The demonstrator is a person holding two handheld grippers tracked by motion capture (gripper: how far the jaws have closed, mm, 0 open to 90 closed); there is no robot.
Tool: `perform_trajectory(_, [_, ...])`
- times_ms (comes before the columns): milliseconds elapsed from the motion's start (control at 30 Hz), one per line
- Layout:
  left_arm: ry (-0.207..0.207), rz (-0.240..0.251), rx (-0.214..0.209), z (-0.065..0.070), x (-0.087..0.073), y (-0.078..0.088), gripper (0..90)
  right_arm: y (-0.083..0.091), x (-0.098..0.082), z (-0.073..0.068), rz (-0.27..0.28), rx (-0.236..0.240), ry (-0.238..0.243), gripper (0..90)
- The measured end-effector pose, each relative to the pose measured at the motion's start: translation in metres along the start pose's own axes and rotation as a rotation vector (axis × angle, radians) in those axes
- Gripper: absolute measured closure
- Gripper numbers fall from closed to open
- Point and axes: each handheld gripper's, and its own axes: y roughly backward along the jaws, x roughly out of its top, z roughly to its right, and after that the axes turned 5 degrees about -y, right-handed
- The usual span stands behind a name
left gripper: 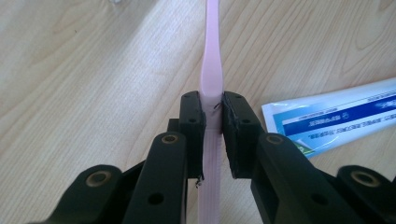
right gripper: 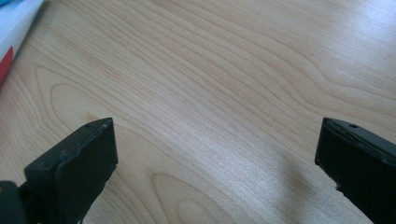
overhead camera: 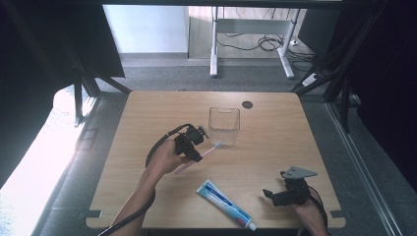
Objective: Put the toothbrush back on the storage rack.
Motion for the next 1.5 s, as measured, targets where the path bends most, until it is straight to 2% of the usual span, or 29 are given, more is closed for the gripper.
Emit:
perform_trajectory(600, [0.012,0.103,0.022,0.001,0.014,0.022,78.7,-0.002,-0.001,0.000,-0.017,-0.010,0.006,0.0])
perform_trajectory(1133, [0.027,0.176,0.046,-0.004,0.029,0.029,78.7,-0.001,0.000,0.000,-0.010,-0.010,0.007,0.0])
perform_trajectory(1500, [0.055,0.251,0.049,-0.011,0.039,0.032,78.7,-0.001,-0.001,-0.001,-0.014,-0.007,0.009,0.0])
